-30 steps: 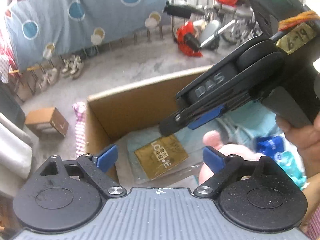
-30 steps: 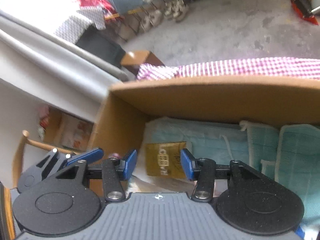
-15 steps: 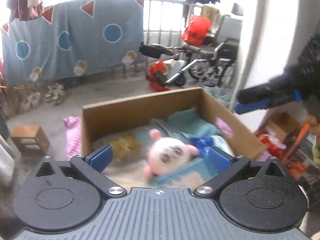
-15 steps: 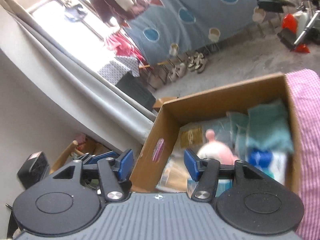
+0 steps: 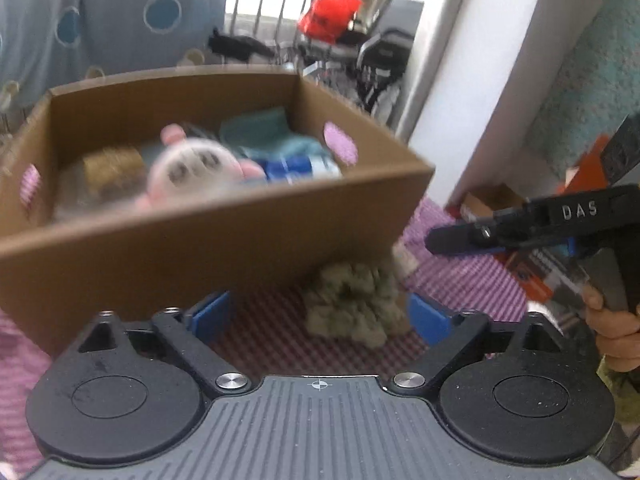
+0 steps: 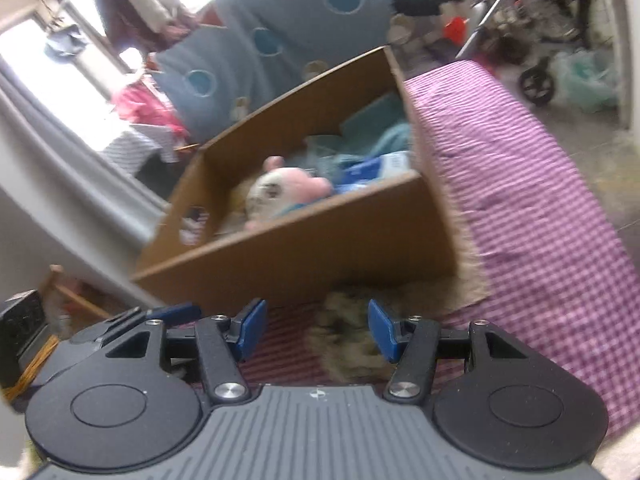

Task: Organize soft objects
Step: 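Move both tools to the green floral scrunchie on the cloth, then close both tools on the green floral scrunchie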

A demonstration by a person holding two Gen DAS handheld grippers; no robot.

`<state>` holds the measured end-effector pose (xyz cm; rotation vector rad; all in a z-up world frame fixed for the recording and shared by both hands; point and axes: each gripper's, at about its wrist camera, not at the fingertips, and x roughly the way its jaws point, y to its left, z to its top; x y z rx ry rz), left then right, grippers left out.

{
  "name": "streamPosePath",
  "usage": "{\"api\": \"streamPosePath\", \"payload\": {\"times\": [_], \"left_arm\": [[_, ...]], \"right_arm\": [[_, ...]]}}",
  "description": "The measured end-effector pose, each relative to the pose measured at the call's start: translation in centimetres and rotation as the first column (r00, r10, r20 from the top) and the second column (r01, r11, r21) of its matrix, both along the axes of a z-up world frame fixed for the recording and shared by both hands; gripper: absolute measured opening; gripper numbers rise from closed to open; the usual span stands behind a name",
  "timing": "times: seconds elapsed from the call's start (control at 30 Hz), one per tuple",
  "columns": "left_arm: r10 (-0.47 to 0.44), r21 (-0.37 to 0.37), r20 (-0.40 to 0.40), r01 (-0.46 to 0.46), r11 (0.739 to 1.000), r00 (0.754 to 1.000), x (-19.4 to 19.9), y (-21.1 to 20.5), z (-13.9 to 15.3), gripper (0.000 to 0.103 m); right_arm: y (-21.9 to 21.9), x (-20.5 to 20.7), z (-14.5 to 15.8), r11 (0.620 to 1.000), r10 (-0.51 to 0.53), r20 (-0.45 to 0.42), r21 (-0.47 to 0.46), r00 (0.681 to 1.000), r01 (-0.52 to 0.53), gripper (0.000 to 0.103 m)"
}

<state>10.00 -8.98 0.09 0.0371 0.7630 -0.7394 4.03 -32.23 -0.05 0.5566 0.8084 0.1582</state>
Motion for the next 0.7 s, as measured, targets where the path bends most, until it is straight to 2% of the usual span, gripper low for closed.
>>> {"api": "streamPosePath", "payload": {"times": [0.1,0.17,0.27,0.5,0.6,0.7], "left_arm": [[-0.016,0.003,-0.044,0.016,1.0,0.999,0.5,-1.8,-2.1,0.08],[-0.025,-0.013,-0.07,0.024,1.0,0.997,0.8,-2.4,-3.1,0.073],[-0.021,-0.03,-0.095,0.018,0.999,0.995,1.7,-3.2,-4.2,0.063],[0.004,-0.022,-0.16,-0.008,1.0,0.987,2.9,-4.0,-6.3,0.046],[-0.001,0.001,-0.18,0.001,1.0,0.984,3.3,-4.4,-7.0,0.037],[-0.009,-0.01,-0.211,0.007,1.0,0.977,3.7,-4.4,-7.6,0.027]], "right_arm": [[0.3,0.8,-1.1,0.998,-0.019,0.0,-0.056,1.0,0.019,0.059],[0.3,0.6,-2.0,0.998,-0.013,-0.006,-0.062,1.0,0.013,0.054],[0.6,1.0,-2.9,0.997,-0.008,-0.02,-0.076,1.0,0.006,0.052],[1.0,2.6,-5.0,0.996,0.003,-0.075,-0.091,0.997,-0.01,0.048],[1.1,2.8,-5.7,0.995,0.009,-0.086,-0.094,0.996,-0.017,0.038],[1.2,2.7,-5.8,0.995,0.014,-0.086,-0.099,0.996,-0.022,0.026]]}}
